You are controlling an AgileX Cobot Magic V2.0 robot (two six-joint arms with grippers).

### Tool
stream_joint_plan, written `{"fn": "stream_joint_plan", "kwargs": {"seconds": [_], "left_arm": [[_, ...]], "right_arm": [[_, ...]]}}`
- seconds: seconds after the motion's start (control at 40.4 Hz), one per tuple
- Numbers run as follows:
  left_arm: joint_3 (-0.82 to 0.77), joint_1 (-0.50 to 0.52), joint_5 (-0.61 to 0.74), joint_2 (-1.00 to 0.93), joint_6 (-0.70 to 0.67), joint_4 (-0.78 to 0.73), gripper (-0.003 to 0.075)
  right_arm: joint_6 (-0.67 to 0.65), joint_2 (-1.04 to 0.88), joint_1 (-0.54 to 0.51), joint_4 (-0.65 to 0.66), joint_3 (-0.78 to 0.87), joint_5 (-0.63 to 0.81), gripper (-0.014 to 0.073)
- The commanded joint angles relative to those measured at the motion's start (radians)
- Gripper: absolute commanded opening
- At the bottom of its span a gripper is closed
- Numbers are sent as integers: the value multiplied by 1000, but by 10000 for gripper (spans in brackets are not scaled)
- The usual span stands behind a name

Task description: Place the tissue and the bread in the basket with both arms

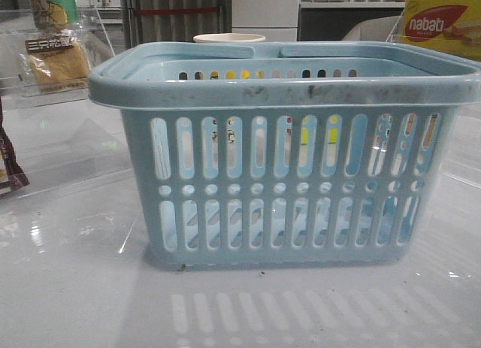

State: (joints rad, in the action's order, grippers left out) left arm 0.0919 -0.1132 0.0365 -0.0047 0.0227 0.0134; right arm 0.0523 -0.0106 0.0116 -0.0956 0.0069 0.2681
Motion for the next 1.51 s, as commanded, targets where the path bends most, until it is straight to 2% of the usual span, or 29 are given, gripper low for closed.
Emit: {"fn": "stream_joint_plan", "kwargs": {"seconds": [0.0,0.223,0.396,0.544,0.742,0.866,1.484], "left_arm": [[119,-6,91,-8,-7,-13,92],[301,-6,-5,105,-7,-23,92],[424,-6,-148,262,-7,-26,92],[459,-6,-195,386,-2,-36,92],[459,-6,-296,511,-2,-36,92],[459,-6,-363,571,-2,-36,92],[459,-6,-361,713,-2,-36,99]], "right_arm": [[-6,-19,-3,4,-108,73,57],[-1,21,-3,11,-363,-245,57],[2,136,-3,57,-516,-491,57],[4,244,-3,58,-583,-678,57],[4,380,-3,58,-590,-862,57],[4,444,-3,58,-590,-897,57],[4,488,-3,58,-590,-906,66]]}}
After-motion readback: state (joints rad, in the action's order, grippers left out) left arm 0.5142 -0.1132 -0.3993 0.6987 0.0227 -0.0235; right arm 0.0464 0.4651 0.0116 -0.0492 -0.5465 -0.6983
